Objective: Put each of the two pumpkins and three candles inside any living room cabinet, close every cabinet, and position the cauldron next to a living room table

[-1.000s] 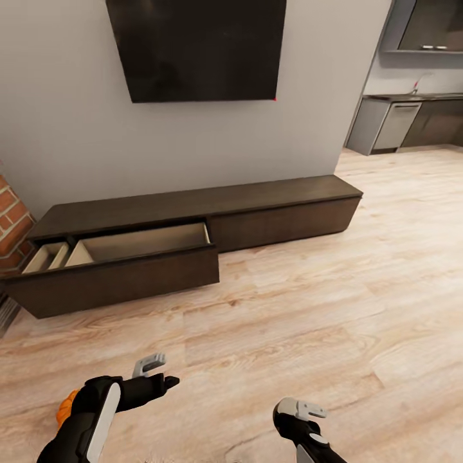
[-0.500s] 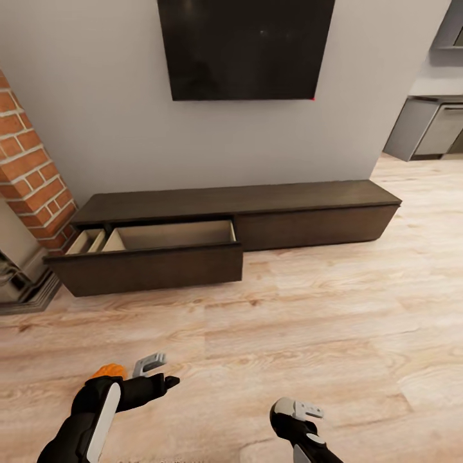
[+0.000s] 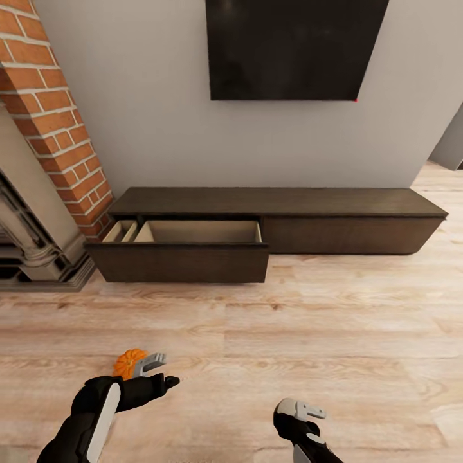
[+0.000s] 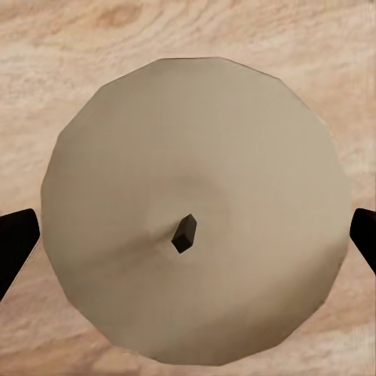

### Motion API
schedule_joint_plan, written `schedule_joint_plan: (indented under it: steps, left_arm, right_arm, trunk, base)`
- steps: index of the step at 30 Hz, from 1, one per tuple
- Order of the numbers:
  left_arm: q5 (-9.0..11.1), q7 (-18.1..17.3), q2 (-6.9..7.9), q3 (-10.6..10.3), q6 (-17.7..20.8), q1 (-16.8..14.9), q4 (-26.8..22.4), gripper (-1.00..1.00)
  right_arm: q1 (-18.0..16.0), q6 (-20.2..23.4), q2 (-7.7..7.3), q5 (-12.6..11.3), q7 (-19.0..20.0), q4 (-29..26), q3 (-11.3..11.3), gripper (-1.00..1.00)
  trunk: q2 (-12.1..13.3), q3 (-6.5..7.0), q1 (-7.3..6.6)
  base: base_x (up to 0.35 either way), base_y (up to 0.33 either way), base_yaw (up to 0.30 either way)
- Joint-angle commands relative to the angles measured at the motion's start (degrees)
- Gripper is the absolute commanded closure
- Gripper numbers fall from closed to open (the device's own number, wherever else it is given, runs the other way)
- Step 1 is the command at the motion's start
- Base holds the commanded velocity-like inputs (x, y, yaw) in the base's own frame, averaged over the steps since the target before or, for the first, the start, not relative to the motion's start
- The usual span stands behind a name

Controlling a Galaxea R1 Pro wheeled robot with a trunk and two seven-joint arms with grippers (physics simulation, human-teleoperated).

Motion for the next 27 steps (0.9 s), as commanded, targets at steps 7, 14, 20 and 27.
schedule_joint_plan:
  steps: [7,14,20,27]
  left_arm:
    - [-0.01,0.00,0.00,0.00,0.00,0.00,0.00,-1.00]
    - [-0.01,0.00,0.00,0.00,0.00,0.00,0.00,-1.00]
    - [-0.01,0.00,0.00,0.00,-0.02,0.00,0.00,-1.00]
    - [-0.01,0.00,0.00,0.00,-0.08,0.00,0.00,-1.00]
  right_arm:
    - [0.00,0.00,0.01,0.02,-0.08,0.05,0.09,1.00]
    - [0.00,0.00,0.33,0.08,-0.08,0.03,0.10,1.00]
    - [0.00,0.00,0.76,0.10,-0.08,0.07,0.10,1.00]
    - [0.00,0.07,0.79,0.10,-0.78,0.08,0.10,1.00]
  trunk:
    - [0.00,0.00,0.00]
    - [0.00,0.00,0.00]
    - [0.00,0.00,0.00]
    - [0.00,0.00,0.00]
  base:
    - [-0.077,0.083,0.278]
    - [-0.095,0.207,0.279]
    - [-0.011,0.177,0.279]
    - [-0.001,0.020,0.279]
